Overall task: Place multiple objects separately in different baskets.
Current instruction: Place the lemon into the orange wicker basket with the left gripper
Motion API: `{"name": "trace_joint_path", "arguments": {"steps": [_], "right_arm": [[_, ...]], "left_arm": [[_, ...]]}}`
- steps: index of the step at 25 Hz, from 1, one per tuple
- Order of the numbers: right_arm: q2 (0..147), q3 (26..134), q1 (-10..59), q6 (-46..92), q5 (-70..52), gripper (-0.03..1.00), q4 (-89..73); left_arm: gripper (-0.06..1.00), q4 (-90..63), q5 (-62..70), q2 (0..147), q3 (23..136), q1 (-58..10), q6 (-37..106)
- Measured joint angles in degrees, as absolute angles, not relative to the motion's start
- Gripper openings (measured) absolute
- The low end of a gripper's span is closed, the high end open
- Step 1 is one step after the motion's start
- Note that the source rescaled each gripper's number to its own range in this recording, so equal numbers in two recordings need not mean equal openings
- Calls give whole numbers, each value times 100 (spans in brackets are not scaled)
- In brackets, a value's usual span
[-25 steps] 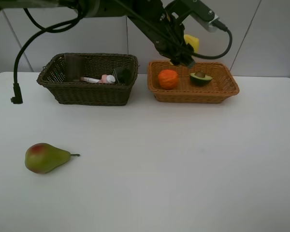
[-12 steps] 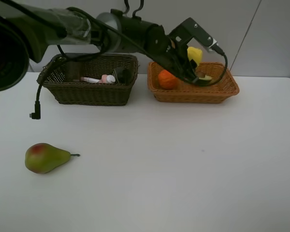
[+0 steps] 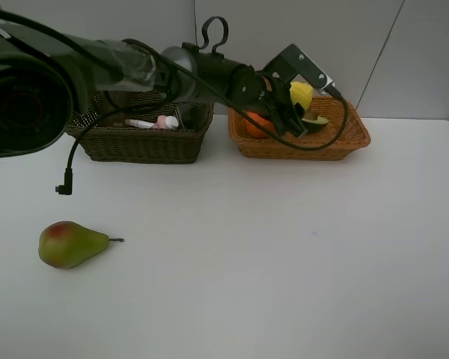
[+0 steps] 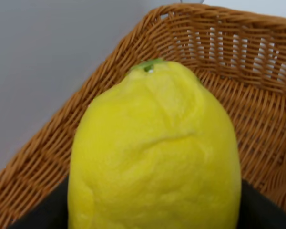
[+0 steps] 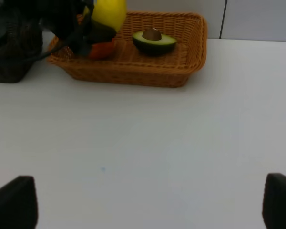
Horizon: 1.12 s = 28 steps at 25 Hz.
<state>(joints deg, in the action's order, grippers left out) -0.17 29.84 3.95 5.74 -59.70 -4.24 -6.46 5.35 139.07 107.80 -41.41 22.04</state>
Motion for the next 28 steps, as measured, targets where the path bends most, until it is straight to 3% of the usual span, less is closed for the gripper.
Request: {"name": "trace_joint_path", "arguments": {"steps": [21,28], "right_arm": [[-17,2984,395,574,-5970,100,-429],[-17,2984,395,574,-5970,100,-429]], "left_arm": [[77,-646,532,13909,10780,-4148,2204],[96,-646,525,13909,10780,-4148,2370]]}}
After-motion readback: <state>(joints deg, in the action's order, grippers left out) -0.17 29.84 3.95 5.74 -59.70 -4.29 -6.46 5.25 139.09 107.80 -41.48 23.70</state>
